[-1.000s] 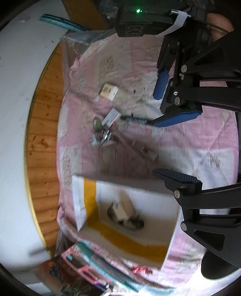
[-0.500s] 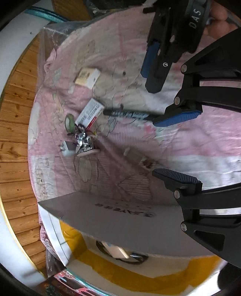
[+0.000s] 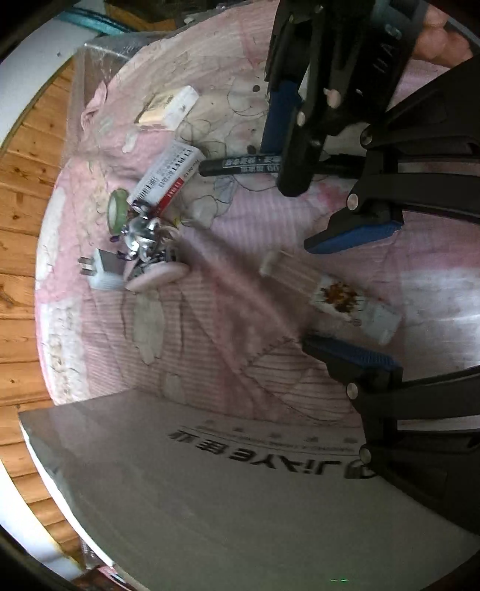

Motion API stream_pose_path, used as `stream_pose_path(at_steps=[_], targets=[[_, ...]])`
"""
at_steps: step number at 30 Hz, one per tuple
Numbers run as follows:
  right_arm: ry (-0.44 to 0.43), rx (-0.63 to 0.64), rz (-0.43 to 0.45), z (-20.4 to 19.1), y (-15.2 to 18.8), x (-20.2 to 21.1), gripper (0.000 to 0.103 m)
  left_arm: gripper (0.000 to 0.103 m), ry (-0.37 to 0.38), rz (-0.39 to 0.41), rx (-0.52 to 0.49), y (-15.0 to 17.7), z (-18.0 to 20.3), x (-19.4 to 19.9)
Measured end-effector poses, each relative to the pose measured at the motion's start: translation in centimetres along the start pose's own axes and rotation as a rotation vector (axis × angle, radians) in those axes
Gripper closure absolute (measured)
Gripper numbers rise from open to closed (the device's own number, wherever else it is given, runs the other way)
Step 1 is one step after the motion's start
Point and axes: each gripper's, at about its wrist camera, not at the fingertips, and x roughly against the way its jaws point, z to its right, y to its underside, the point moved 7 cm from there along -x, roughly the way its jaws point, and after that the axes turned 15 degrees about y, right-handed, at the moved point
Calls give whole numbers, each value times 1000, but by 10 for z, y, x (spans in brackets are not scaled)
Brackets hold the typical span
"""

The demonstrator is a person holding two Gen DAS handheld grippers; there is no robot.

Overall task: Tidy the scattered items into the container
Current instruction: 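Grasp the clear glass vial with the left gripper while the right gripper grasps the black marker, then carry the glass vial and black marker over the white box with both grippers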

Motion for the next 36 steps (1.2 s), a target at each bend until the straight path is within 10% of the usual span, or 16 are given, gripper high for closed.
stream_pose_path(at_steps=[5, 36], targets=[[-44, -95, -24, 14, 0, 4, 89, 83, 14, 7, 41, 1, -6, 5], [-234, -151, 53, -17, 26, 101, 89, 83, 42, 144, 72, 21, 44, 131]])
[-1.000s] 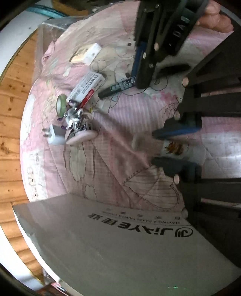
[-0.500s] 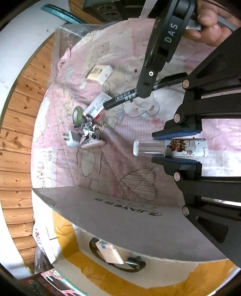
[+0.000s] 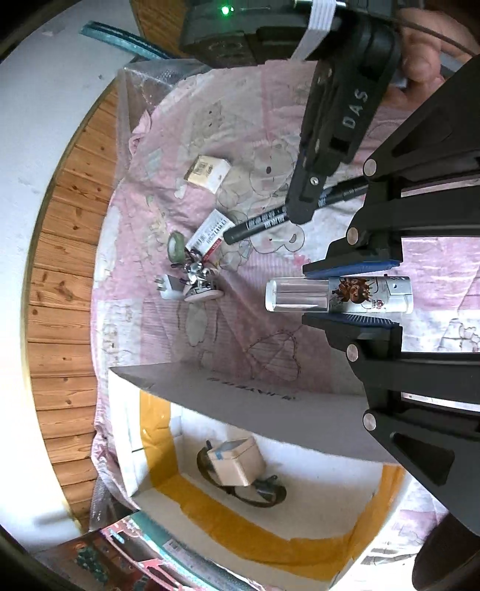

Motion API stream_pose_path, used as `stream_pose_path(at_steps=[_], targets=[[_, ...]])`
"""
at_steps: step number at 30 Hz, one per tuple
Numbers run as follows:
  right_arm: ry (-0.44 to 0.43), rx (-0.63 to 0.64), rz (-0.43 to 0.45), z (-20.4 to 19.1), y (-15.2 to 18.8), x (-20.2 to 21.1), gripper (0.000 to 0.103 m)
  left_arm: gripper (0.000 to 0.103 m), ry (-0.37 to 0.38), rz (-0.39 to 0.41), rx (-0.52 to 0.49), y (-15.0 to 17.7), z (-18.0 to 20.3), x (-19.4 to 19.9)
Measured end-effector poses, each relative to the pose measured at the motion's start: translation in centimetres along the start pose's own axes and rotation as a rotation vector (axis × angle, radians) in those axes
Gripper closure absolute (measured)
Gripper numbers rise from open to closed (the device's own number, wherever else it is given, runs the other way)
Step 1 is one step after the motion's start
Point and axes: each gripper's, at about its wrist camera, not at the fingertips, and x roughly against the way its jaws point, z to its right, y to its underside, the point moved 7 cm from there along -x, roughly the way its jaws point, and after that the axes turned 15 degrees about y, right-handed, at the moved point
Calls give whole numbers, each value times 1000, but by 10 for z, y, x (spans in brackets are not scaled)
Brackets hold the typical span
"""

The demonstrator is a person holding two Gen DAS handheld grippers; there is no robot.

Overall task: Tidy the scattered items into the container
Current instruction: 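Carry the glass vial and black marker over the white box with both grippers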

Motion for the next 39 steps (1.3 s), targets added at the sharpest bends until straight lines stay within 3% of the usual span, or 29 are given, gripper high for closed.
stream_pose_path(at_steps=[20, 39], targets=[[-30, 96, 61, -39, 39, 44, 89, 83, 15, 83, -8, 11, 11, 60], [-57, 217, 85, -98, 46, 66, 90, 83, 54, 196, 92, 6, -36, 126]])
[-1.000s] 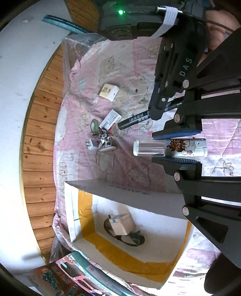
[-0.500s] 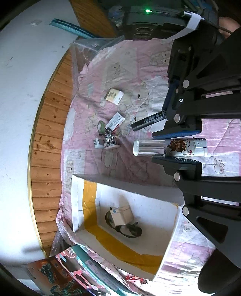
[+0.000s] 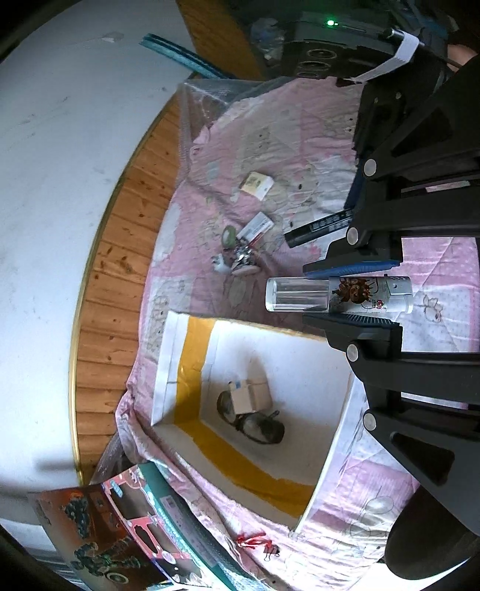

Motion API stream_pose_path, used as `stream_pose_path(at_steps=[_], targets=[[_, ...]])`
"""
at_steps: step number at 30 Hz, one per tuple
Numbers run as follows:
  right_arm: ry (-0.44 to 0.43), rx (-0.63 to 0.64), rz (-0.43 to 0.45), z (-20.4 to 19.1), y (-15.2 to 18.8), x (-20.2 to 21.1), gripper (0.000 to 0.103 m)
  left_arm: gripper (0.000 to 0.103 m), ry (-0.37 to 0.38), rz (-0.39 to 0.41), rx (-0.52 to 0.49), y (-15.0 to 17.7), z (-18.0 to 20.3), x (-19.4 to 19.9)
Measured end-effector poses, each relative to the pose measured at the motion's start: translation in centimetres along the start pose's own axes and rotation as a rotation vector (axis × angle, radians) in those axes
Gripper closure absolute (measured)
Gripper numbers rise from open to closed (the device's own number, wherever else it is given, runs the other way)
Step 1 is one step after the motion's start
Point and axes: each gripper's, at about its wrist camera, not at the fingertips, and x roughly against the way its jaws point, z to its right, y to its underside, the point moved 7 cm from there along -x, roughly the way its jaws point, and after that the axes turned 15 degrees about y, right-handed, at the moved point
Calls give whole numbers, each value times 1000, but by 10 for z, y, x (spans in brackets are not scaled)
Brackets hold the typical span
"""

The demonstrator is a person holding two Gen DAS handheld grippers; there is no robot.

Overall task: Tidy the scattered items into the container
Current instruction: 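Carry the glass vial and black marker over the white box with both grippers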

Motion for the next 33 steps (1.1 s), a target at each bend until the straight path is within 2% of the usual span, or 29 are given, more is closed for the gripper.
stream_pose_path(at_steps=[18, 28, 33], targets=[[7, 138, 15, -57, -52, -10, 90, 83, -1, 80, 106, -34, -70, 23], [31, 183, 9, -78, -90, -35, 89, 83, -8, 95, 154, -52, -109, 15], [40, 183, -6, -81, -114, -52, 89, 83, 4, 87, 165, -58, -116, 5]])
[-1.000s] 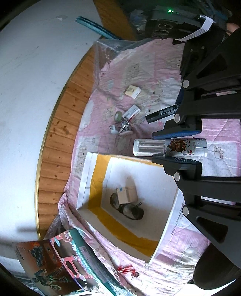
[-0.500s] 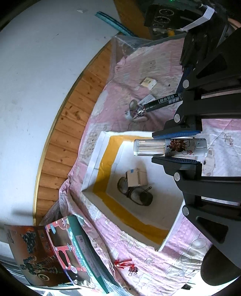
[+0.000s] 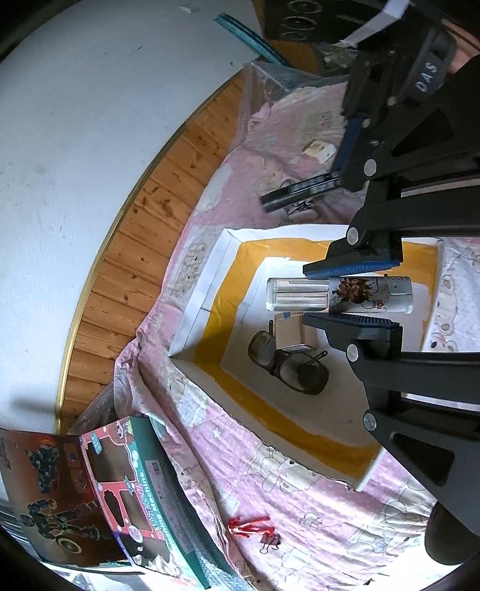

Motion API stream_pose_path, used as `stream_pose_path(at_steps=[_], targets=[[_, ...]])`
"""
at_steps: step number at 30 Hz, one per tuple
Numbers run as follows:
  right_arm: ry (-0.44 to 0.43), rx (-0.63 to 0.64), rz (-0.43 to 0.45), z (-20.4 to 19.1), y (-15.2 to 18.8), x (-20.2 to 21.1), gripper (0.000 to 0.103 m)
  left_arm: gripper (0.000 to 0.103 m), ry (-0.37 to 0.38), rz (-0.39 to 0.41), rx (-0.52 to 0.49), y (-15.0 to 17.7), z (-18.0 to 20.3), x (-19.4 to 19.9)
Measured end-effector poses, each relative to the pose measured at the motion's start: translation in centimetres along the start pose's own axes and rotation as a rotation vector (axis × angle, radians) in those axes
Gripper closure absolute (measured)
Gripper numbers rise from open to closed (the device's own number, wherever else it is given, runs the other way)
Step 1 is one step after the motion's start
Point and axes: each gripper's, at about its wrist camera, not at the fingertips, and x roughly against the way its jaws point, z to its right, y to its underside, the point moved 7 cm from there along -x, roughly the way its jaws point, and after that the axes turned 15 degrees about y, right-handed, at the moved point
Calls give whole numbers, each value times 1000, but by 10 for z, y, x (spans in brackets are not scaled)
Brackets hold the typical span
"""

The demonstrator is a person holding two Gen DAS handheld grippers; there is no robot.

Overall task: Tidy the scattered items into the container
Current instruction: 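Carry the glass vial and black marker over the white box with both grippers, then open both grippers to drop the vial and marker into the box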

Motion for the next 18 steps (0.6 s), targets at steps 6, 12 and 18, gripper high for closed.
stream_pose_path(at_steps=[6, 12, 18], targets=[[7, -5, -31, 4, -27, -25, 89, 83, 34, -49, -1, 5, 5, -20], [22, -13, -80, 11, -44, -57, 89, 83, 60, -107, -1, 20, 11, -38], [65, 14, -117, 15, -55, -87, 89, 83, 74, -164, 8, 34, 8, -56]])
